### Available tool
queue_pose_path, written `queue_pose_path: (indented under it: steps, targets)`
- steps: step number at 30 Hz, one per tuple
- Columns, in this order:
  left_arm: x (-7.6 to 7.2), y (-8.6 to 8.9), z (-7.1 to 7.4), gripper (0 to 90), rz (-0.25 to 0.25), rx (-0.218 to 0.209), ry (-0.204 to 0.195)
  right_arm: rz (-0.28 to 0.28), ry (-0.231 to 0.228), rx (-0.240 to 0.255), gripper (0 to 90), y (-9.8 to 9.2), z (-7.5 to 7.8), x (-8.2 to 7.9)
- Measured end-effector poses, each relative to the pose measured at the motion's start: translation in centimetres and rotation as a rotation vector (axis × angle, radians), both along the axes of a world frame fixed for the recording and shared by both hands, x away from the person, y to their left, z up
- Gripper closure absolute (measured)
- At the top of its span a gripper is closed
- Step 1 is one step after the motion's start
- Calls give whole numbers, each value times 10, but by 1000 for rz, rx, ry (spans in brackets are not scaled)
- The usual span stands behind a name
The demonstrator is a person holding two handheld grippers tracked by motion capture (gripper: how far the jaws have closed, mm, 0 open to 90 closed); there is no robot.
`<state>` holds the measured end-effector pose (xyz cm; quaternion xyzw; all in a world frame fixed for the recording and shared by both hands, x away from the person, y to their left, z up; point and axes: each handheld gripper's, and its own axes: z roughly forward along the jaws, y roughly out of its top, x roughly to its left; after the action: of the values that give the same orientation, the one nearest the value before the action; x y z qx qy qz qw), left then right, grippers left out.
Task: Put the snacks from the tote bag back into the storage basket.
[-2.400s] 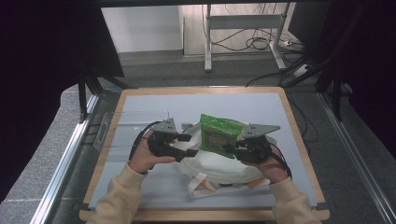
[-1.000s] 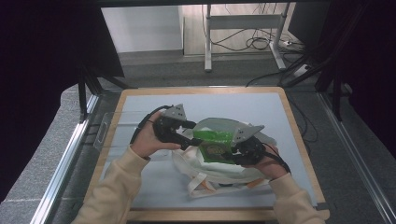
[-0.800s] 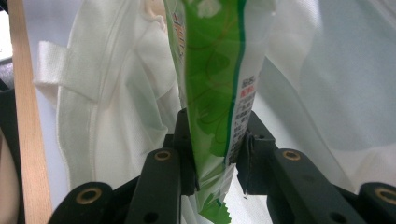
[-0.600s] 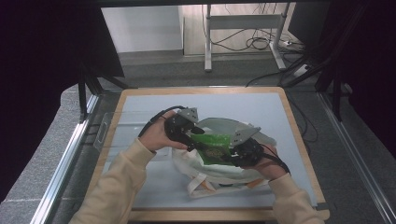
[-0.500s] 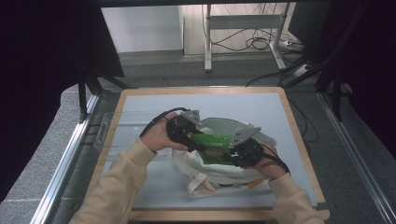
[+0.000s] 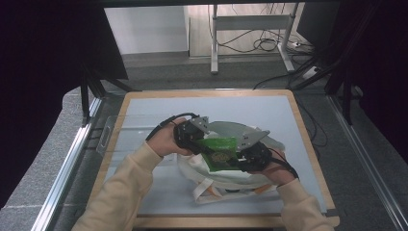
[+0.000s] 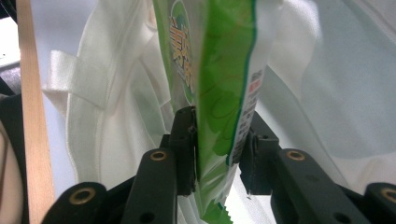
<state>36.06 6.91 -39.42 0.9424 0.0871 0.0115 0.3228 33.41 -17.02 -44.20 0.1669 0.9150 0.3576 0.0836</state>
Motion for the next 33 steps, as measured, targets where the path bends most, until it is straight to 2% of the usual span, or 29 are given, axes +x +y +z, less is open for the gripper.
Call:
queue_pose_path:
  steps: [7, 15, 19, 24, 28, 29, 33]
  targets:
    - [2, 2, 2, 760, -2, -10, -2, -3, -4, 14, 620, -2, 2, 0]
    - [2, 9, 7, 762, 19, -28, -13, -59, -6, 92, 461, -14, 9, -2]
    - [1, 14, 10, 762, 29, -31, -22, -80, -5, 116, 413, -21, 12, -7]
    - [0, 21, 15, 762, 42, -43, -36, -92, -4, 125, 389, -28, 14, -12]
    - [0, 27, 18, 762, 62, -74, -35, -101, 0, 126, 380, -30, 12, -13]
    - [1, 29, 20, 762, 62, -65, -38, -103, 1, 126, 379, -30, 12, -13]
    - [2, 36, 23, 763, 78, -73, -42, -108, 3, 128, 376, -31, 11, -13]
